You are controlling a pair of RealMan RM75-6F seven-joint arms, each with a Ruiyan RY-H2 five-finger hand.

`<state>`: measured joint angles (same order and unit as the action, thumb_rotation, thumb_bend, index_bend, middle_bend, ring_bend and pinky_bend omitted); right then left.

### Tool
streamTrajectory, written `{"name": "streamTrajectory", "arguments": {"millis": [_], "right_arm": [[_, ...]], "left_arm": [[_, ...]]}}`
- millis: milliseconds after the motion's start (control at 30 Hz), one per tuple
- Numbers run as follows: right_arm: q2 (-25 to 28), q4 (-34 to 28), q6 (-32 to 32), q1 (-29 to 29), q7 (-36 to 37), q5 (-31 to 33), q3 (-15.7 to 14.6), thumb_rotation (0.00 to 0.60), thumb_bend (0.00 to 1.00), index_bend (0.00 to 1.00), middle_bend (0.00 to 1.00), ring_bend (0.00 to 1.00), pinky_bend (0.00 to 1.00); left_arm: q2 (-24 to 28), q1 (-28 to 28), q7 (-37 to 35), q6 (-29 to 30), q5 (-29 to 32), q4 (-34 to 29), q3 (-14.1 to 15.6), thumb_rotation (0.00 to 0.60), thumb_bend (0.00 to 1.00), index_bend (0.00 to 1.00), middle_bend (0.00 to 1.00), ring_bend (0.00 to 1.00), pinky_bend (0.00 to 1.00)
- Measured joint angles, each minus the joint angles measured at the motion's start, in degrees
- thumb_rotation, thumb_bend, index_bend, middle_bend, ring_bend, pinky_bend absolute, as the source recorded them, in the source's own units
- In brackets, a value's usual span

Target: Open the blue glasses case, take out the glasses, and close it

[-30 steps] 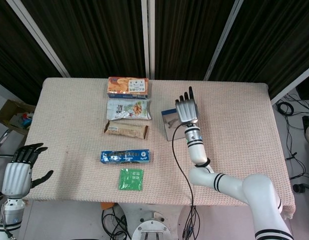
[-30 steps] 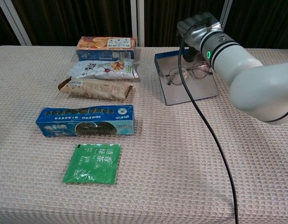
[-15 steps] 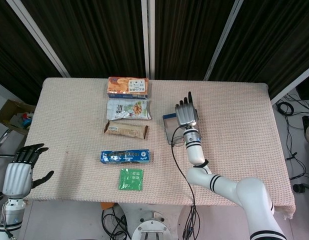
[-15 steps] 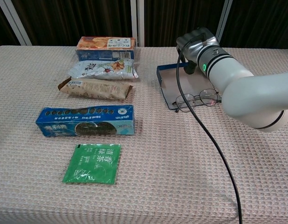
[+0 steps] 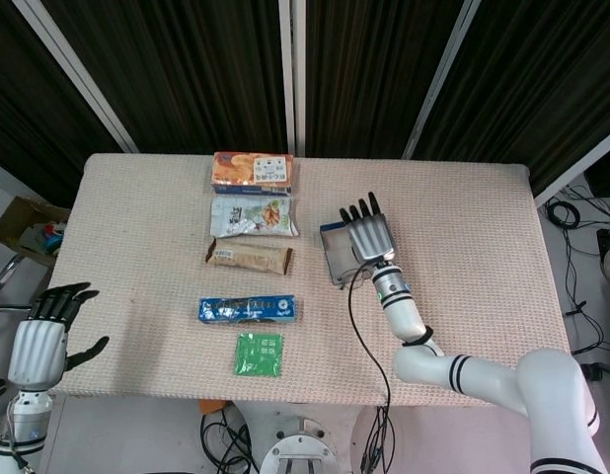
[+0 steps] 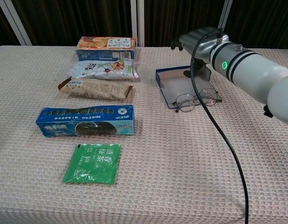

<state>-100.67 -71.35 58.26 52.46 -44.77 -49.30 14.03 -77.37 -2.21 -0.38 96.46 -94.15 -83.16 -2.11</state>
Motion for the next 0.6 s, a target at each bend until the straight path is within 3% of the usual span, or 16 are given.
{"name": "streamTrajectory", "arguments": {"millis": [133, 400, 600], "right_arm": [[2.9, -3.5, 0.2, -2.8, 2.5, -3.3, -3.3, 0.6, 0.3, 0.36, 0.22, 0.08, 0.0], [-0.9, 3.7, -2.3, -5.1, 9.2, -8.2, -7.0, 0.6, 0.33, 0.4, 0.22, 0.08, 0.0], [-1.4, 4.7, -3.2, -5.8, 11.2, -10.3, -7.4, 0.6, 0.34, 0.44, 0.22, 0.08, 0.0]], "left_arm": [[0.0, -0.2, 0.3, -0.3, -0.2, -0.3, 0.1, 0.6, 0.02, 0.28, 0.23, 0.2, 0.21], [0.4, 0.2, 0.6, 0.0, 0.1, -1.0, 0.2, 0.6, 0.02, 0.28, 0.23, 0.2, 0.21], [0.3, 0.2, 0.5, -0.2, 0.2, -0.9, 0.2, 0.6, 0.02, 0.28, 0.23, 0.2, 0.21]]}}
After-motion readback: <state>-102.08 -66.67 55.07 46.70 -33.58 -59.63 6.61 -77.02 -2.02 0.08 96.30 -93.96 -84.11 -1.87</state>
